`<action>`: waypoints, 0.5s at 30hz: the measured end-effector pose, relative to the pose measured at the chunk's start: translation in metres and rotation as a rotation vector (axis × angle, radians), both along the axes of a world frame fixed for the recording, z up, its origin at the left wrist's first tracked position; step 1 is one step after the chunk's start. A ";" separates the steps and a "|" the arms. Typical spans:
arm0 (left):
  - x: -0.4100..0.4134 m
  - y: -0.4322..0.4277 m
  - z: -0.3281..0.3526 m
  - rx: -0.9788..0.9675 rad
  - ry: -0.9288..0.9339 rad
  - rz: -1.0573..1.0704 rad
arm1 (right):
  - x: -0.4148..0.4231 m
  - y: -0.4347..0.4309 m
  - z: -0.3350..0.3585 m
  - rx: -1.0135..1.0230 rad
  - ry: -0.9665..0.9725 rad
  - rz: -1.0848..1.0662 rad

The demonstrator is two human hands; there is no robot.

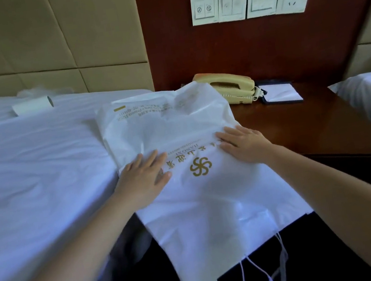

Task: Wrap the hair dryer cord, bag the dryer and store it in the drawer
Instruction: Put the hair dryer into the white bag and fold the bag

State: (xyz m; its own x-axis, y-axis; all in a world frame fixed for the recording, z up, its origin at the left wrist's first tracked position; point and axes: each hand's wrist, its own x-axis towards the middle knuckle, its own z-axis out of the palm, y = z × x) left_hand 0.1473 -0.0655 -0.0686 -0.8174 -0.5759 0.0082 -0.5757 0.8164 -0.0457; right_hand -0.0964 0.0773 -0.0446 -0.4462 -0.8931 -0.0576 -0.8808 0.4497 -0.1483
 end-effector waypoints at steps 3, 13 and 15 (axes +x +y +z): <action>0.037 0.011 -0.006 0.062 0.070 -0.252 | 0.008 0.026 0.001 -0.017 0.012 0.024; 0.084 0.027 -0.013 -0.146 0.089 -0.523 | 0.031 0.114 0.014 -0.349 0.076 -0.358; 0.081 0.027 -0.008 -0.124 0.077 -0.504 | 0.025 0.131 0.013 -0.117 0.089 -0.469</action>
State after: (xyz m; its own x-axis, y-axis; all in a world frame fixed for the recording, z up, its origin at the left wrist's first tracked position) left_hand 0.2278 -0.0384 -0.0768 -0.9872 -0.1018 0.1225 -0.1180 0.9841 -0.1326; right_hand -0.0711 0.2080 -0.0319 -0.8007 -0.5927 0.0879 -0.5987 0.7858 -0.1551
